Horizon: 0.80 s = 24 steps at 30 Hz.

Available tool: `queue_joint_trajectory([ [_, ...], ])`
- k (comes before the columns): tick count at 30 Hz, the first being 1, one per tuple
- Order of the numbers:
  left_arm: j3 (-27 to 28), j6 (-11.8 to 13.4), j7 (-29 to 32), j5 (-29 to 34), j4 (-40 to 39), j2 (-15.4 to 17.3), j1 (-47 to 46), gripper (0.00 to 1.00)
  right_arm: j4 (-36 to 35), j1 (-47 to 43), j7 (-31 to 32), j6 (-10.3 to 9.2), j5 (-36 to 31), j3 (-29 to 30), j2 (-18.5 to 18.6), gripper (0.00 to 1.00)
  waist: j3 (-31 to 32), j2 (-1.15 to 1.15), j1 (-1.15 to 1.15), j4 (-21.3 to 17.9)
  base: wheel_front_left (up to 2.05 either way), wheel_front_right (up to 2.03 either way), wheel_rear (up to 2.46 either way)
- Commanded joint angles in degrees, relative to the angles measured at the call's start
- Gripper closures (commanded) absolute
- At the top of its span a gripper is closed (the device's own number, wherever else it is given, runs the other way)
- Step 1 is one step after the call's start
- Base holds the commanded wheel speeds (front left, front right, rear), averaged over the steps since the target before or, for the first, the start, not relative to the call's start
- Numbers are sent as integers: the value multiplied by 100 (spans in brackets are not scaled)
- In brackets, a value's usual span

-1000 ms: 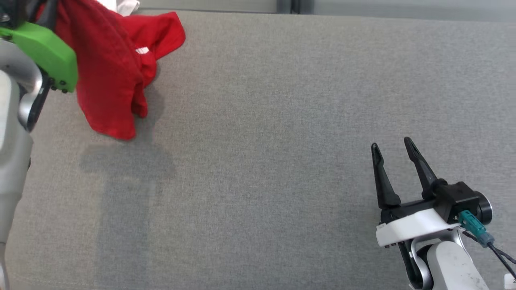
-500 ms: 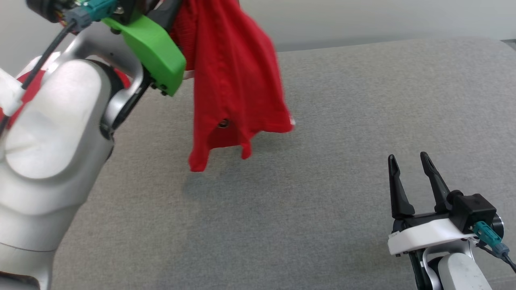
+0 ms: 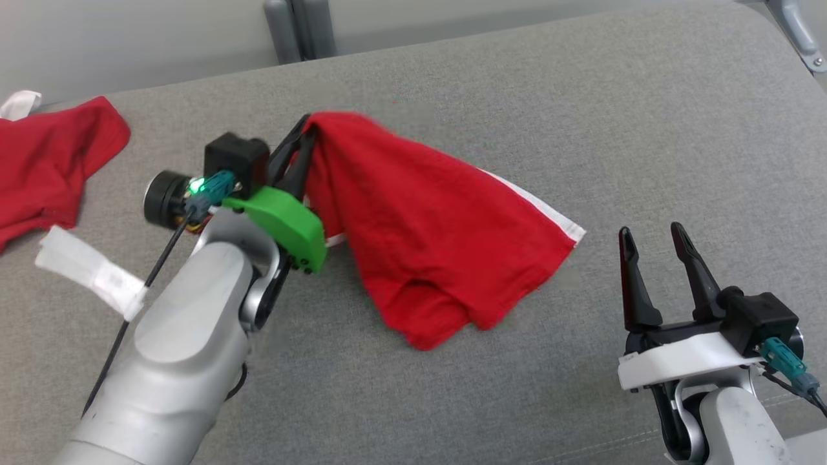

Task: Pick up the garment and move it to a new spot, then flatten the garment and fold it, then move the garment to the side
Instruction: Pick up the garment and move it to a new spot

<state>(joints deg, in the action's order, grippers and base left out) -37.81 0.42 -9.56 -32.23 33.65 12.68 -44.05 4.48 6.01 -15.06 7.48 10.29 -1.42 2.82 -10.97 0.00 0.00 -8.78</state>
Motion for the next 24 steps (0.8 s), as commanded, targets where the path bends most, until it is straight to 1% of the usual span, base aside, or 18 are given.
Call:
queue_joint_trajectory([
  [1,80,55,-154,-41,225,82,93,100,-7,75,-17,1,-1,12,11,0,-169,0,0,-57,0,0,0],
  [5,273,118,-431,-107,880,132,258,100,-2,98,-18,2,-59,56,12,0,-226,0,0,8,0,0,0],
  [10,451,26,-550,-148,1263,113,408,100,8,93,-18,2,-147,79,12,0,-175,0,0,146,0,0,0],
  [11,506,14,-567,-149,1288,96,452,94,11,91,-18,2,-164,79,13,0,-156,0,0,179,0,0,0],
  [12,544,6,-566,-124,1271,82,486,77,13,86,-18,2,-177,86,12,0,-133,0,0,212,0,0,0],
  [13,609,-13,-567,-71,1202,71,532,34,15,74,-18,2,-201,85,12,0,-107,0,0,249,0,0,0],
  [14,670,-22,-568,-29,1135,65,590,11,16,61,-18,2,-217,84,12,0,-83,0,0,279,0,0,0],
  [15,749,-22,-569,14,1048,48,680,0,20,45,-18,2,-230,78,12,0,-50,0,0,311,0,0,0],
  [24,1460,-79,-567,414,239,-76,1531,0,65,-102,-18,1,-317,23,13,0,312,0,0,513,0,0,0],
])
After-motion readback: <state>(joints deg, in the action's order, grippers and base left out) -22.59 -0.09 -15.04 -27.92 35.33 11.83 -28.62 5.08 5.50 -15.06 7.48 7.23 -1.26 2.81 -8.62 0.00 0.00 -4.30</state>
